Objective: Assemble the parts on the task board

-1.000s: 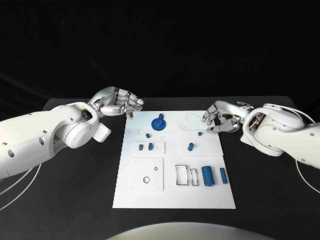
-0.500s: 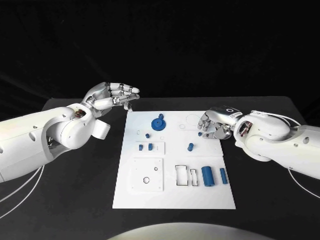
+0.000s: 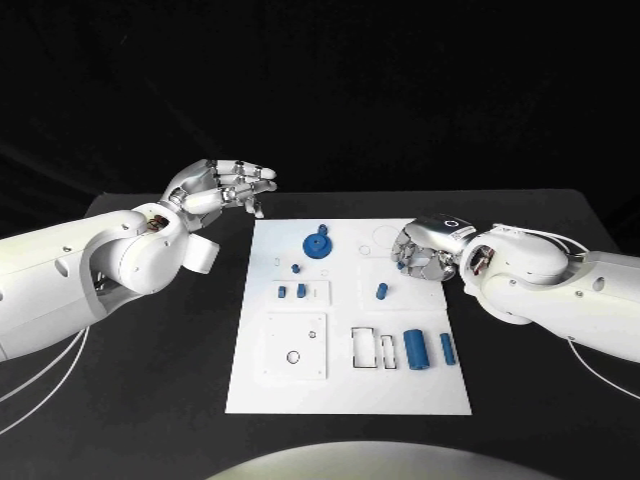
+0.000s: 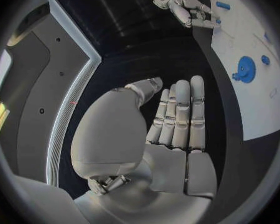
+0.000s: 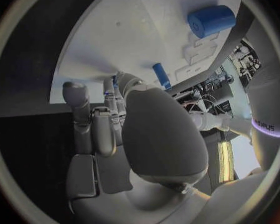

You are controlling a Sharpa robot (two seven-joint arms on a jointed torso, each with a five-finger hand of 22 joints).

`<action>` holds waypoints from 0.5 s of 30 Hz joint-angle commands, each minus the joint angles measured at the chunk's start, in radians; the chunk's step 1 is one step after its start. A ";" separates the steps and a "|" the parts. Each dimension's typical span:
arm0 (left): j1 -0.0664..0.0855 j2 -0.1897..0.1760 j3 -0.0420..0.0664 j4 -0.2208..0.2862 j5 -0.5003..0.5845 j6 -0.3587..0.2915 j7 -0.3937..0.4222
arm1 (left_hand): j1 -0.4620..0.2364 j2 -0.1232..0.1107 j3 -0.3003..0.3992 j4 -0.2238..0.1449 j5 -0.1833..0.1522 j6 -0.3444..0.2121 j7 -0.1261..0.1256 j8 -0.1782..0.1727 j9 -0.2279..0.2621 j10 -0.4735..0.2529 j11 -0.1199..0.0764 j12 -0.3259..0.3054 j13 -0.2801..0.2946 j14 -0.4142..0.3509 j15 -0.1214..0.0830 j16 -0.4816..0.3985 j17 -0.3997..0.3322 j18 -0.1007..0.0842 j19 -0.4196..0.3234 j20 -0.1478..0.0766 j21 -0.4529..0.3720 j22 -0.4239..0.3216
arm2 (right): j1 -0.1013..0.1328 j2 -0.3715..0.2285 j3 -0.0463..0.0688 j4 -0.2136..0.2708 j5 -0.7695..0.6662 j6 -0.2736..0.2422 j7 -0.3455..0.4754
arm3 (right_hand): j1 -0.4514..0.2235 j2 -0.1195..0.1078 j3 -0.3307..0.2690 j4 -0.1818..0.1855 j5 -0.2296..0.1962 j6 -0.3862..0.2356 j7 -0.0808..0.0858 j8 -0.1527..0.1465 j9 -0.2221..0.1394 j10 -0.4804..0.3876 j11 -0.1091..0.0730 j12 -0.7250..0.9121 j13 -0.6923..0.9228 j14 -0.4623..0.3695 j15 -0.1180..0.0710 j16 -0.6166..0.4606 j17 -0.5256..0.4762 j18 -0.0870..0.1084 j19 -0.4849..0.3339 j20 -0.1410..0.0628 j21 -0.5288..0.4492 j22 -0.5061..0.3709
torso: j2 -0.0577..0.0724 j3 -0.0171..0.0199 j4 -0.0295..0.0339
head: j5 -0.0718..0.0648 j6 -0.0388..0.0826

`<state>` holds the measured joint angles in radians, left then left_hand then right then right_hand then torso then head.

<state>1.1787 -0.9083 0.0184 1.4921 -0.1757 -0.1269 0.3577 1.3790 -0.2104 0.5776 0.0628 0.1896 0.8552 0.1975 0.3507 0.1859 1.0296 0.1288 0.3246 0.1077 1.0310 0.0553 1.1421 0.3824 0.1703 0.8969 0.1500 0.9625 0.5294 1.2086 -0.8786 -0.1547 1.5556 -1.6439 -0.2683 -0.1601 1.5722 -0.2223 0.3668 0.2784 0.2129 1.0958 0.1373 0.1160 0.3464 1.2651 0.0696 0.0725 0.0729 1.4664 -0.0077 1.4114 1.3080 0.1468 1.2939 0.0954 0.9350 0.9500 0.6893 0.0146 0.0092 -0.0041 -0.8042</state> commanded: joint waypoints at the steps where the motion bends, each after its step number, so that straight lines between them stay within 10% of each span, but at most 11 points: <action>1: 0.000 0.000 0.001 0.004 0.015 0.018 0.014 | 0.005 0.009 -0.001 -0.008 0.001 0.003 0.004 0.000 -0.002 0.001 0.001 0.004 0.001 0.001 -0.003 -0.004 -0.002 0.015 0.007 -0.003 -0.004 -0.002 | -0.006 0.007 -0.001 -0.005 -0.022 0.026 -0.013 | -0.008 -0.009 0.026 -0.005 0.001 0.010 0.001 0.007 0.005 0.008 -0.001 0.002 0.001 0.066 -0.003 0.006 0.037 -0.008 -0.005 -0.006 0.009 0.007 | -0.001 -0.0001 -0.0003 | 0.000 -0.003; 15: 0.001 -0.001 0.001 0.007 0.010 0.021 -0.002 | 0.008 0.010 -0.005 -0.014 0.001 -0.006 0.009 -0.005 -0.005 -0.010 0.005 0.003 0.001 0.002 -0.001 -0.009 -0.006 0.014 0.009 -0.003 -0.006 -0.003 | -0.019 0.024 -0.002 -0.014 -0.037 0.078 -0.046 | -0.042 -0.003 0.115 -0.045 0.001 0.031 -0.009 0.028 0.033 0.035 -0.011 0.008 0.009 0.065 -0.011 0.019 0.039 -0.008 -0.010 -0.011 0.029 0.036 | -0.002 -0.0004 -0.0007 | -0.003 -0.009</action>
<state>1.1787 -0.9097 0.0184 1.4953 -0.1700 -0.1235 0.3546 1.3830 -0.2065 0.5746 0.0559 0.1896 0.8508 0.2017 0.3507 0.1823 1.0259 0.1325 0.3245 0.1075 1.0310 0.0554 1.1382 0.3781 0.1703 0.9006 0.1464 0.9625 0.5276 1.2017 -0.8597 -0.1488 1.5414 -1.6573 -0.2583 -0.1802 1.5396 -0.2282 0.4709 0.2374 0.2121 1.1185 0.1285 0.1391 0.3760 1.2903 0.0588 0.0742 0.0791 1.4662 -0.0086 1.4244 1.3078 0.1468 1.2875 0.0891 0.9583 0.9828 0.6877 0.0147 0.0091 -0.0060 -0.8125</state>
